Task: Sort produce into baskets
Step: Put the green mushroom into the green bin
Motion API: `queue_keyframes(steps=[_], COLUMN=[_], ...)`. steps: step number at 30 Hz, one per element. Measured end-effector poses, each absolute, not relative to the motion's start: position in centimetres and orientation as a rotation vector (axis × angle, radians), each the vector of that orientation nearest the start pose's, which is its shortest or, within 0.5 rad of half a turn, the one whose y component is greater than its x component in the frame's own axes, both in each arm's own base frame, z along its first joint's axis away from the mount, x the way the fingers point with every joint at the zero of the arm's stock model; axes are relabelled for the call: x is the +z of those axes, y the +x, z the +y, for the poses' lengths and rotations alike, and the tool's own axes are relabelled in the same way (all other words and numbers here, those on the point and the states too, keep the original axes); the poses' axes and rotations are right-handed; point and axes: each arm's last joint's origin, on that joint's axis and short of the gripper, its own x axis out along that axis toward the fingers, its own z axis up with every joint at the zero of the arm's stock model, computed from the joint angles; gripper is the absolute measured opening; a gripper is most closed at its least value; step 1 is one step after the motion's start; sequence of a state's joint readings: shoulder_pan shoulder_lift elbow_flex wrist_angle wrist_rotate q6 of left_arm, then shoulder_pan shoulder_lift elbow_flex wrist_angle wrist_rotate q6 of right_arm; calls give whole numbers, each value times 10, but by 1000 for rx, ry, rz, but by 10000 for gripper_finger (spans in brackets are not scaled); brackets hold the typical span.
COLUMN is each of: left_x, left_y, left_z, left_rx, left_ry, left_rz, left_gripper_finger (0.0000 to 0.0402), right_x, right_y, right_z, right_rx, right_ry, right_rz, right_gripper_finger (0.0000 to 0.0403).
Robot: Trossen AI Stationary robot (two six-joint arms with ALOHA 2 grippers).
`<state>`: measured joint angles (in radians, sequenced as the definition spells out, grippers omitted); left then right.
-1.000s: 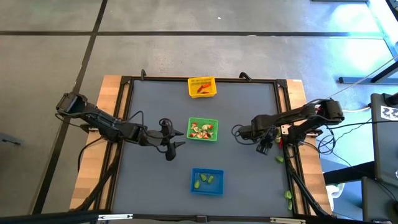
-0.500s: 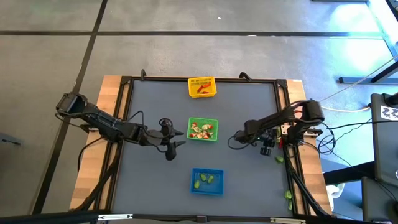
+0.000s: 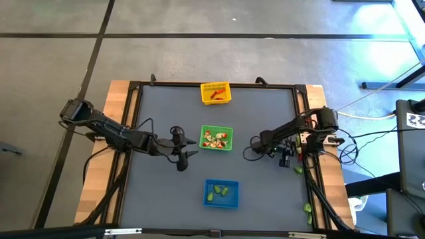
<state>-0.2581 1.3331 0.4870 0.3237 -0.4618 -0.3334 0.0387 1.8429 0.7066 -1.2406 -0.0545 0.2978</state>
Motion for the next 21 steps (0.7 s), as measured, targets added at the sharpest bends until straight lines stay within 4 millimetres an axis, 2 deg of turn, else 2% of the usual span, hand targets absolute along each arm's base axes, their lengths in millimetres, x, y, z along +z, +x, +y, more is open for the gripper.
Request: queue_keyframes(steps=[6,14,18,21], left_x=[170,170,170,170], left_y=[242,242,242,242], left_z=[-48,-48,-48,-48], left_rx=[287,287,287,287], left_ry=[-144,-145,-145,-146], left_rz=[448,448,448,448], left_gripper_finger=[200,200,200,200], right_x=[104,141,148,146], right_y=[187,212,212,204], right_z=[9,9,9,9], right_rx=[-279,-239,-270,-276], right_ry=[148,144,154,157], right_rz=[2348,2181,2153,2211], right_gripper_finger=[5,3,24,61])
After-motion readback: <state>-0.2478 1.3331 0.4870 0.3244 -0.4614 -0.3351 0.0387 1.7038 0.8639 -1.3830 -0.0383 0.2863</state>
